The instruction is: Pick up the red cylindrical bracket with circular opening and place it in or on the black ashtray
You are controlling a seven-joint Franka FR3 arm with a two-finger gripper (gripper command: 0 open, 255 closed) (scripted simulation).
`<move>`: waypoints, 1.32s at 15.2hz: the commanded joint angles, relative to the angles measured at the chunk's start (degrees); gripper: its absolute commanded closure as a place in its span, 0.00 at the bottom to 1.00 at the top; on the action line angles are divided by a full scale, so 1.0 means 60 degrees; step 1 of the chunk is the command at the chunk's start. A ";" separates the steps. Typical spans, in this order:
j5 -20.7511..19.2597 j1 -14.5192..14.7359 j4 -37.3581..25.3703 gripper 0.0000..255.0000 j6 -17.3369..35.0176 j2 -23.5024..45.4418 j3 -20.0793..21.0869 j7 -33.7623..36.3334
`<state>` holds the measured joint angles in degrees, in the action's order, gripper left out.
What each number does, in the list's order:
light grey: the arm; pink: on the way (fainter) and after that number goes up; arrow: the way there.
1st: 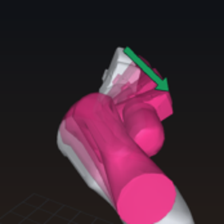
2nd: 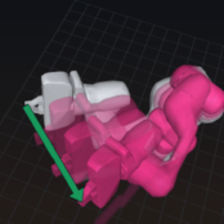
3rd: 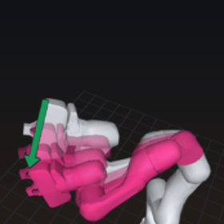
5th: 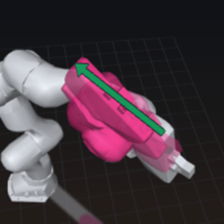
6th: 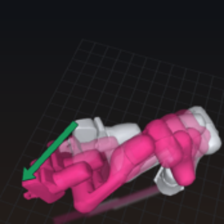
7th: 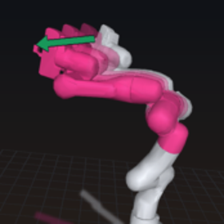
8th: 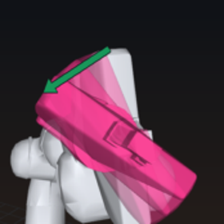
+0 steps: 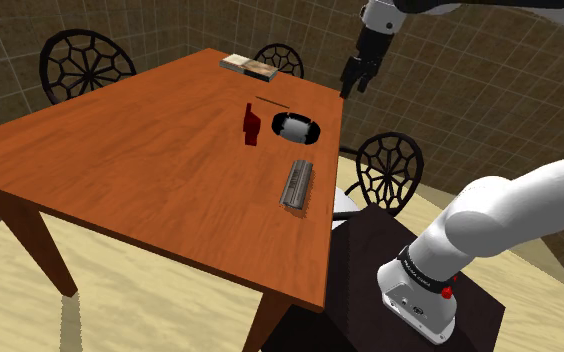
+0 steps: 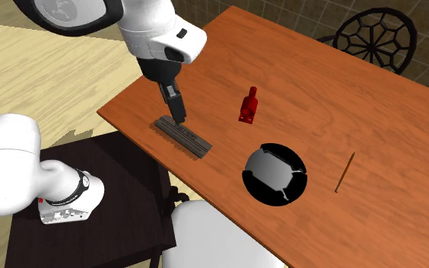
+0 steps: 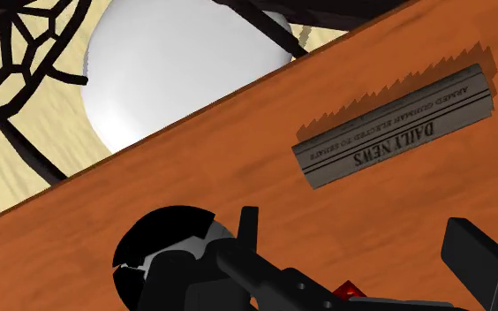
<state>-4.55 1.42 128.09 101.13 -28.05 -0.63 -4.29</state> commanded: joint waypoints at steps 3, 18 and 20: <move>-0.0045 0.0154 -0.0627 0.00 0.0785 0.1481 0.0030 -0.0359; -0.0371 0.0646 -0.4177 0.00 0.2231 0.6774 0.0435 -0.1463; -0.0449 0.0725 -0.4843 0.00 0.2252 0.7503 0.0498 -0.1592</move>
<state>-6.98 5.48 100.72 114.26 14.77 2.12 -13.56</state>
